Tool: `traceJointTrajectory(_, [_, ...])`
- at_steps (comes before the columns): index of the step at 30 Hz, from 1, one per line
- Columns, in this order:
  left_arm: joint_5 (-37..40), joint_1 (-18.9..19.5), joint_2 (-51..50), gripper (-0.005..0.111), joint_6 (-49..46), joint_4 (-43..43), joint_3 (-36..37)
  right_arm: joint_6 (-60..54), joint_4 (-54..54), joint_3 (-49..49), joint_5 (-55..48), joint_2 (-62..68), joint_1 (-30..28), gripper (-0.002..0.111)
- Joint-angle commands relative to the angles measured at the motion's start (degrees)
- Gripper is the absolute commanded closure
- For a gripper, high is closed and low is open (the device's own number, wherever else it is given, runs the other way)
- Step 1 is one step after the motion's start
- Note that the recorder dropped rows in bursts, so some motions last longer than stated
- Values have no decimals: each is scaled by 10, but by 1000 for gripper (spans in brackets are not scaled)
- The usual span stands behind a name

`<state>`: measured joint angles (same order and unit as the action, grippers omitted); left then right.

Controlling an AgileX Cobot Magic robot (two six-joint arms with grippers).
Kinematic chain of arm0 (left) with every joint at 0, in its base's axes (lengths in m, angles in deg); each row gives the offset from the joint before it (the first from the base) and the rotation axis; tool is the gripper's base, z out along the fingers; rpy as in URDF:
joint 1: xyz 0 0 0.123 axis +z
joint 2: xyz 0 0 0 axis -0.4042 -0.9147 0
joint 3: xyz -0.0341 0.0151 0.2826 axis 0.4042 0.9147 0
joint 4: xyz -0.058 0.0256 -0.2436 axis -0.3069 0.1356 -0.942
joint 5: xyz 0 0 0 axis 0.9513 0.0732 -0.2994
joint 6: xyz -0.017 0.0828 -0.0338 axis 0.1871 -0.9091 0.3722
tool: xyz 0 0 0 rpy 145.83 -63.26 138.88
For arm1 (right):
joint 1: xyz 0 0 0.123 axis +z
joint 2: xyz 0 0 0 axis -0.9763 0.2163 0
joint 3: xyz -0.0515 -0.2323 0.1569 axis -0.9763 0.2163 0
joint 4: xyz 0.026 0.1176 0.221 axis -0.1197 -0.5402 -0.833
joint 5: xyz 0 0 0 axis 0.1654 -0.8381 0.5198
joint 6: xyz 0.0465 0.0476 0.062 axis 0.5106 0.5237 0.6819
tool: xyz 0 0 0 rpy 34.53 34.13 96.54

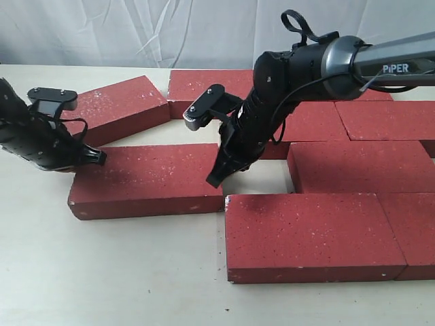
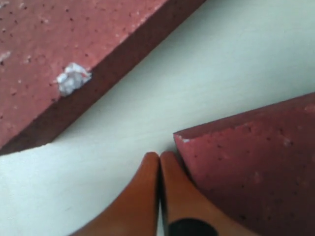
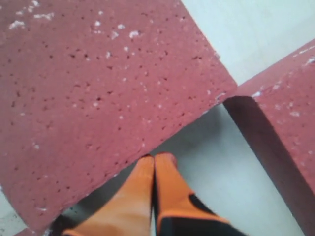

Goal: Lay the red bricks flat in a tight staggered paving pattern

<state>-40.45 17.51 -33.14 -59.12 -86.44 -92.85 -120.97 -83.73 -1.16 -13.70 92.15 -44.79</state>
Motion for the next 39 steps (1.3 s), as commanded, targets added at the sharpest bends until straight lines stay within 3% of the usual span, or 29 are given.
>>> traceJointTrajectory(1, [-21,-23,-21,107,-5,-6,-2,10,26,-4,-7,-2,0,109])
traceJointTrajectory(8, [-31,-52,-21,107,-5,-6,-9,29,45,-4,-7,-2,0,109])
traceJointTrajectory(14, [-38,-52,-21,107,-5,-9,-9,64,98,-4,-8,-6,0,109])
traceJointTrajectory(20, [-37,-52,-21,107,-5,-10,-9,199,208,-4,-25,-32,0,109])
traceJointTrajectory(28, [-9,-45,-10,107,-5,24,-13,204,236,12,-70,-74,-6,109])
traceJointTrajectory(35, [32,-6,7,107,3,33,-13,204,219,88,-4,-159,-100,109])
traceJointTrajectory(39, [64,-2,-16,107,1,25,-13,200,174,115,40,-202,-154,109])
